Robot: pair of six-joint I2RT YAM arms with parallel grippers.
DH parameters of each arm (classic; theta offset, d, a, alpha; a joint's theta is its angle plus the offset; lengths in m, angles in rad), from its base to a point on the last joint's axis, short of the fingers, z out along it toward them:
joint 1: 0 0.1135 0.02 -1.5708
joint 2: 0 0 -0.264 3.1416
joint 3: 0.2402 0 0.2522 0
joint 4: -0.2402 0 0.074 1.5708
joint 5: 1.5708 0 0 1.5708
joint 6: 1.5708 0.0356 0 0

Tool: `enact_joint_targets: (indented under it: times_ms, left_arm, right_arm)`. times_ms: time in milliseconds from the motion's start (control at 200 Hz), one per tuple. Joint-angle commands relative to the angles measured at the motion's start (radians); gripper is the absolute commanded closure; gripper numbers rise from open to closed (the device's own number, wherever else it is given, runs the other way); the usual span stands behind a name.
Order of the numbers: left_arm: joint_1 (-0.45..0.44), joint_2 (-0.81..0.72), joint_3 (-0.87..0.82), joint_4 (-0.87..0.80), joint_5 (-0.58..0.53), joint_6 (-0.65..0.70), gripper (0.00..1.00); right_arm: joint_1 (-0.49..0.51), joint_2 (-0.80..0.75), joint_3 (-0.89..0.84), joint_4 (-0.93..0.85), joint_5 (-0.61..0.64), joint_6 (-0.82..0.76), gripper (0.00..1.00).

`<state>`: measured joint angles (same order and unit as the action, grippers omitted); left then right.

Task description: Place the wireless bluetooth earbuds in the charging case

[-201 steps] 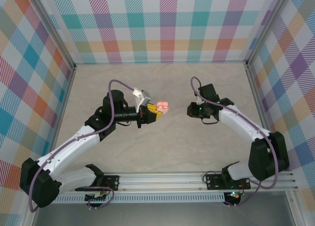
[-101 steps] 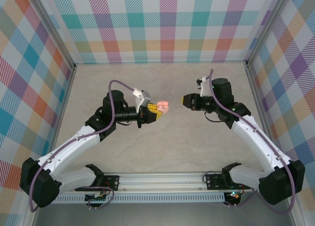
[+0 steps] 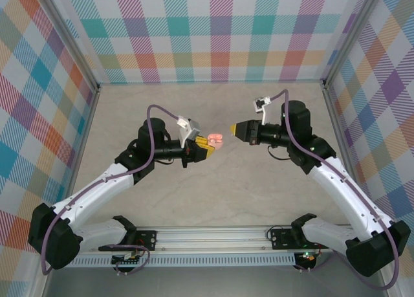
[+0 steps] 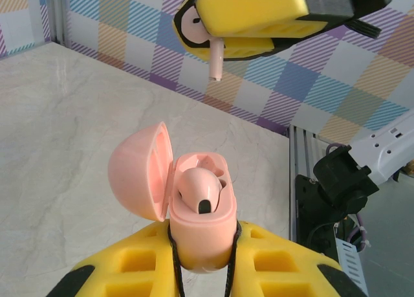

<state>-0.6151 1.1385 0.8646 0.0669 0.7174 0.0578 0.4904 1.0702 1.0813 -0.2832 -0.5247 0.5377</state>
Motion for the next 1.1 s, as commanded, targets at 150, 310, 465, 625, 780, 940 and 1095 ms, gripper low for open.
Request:
enact_joint_targets:
  times_ms: [150, 310, 465, 625, 780, 940, 1095]
  left_arm:
    - [-0.015, 0.007, 0.008, 0.053, 0.037, 0.013, 0.96]
    - [-0.015, 0.006, 0.008, 0.054, 0.037, 0.012, 0.96]
    - [-0.015, 0.007, 0.009, 0.055, 0.039, 0.010, 0.96]
    - [-0.016, 0.007, 0.008, 0.053, 0.037, 0.010, 0.96]
    - [-0.016, 0.007, 0.014, 0.055, 0.033, 0.007, 0.96]
    - [-0.015, 0.007, 0.018, 0.053, 0.031, 0.003, 0.96]
    - [-0.016, 0.006, 0.020, 0.053, 0.027, -0.003, 0.96]
  right_arm:
    - [0.066, 0.035, 0.035, 0.055, 0.011, -0.001, 0.79]
    - [0.096, 0.059, 0.048, 0.060, 0.035, -0.010, 0.79]
    - [0.117, 0.074, 0.060, 0.055, 0.056, -0.017, 0.79]
    - [0.129, 0.082, 0.064, 0.053, 0.069, -0.022, 0.79]
    - [0.140, 0.086, 0.069, 0.051, 0.079, -0.031, 0.79]
    - [0.146, 0.091, 0.069, 0.048, 0.086, -0.034, 0.79]
    - [0.154, 0.095, 0.068, 0.041, 0.090, -0.041, 0.79]
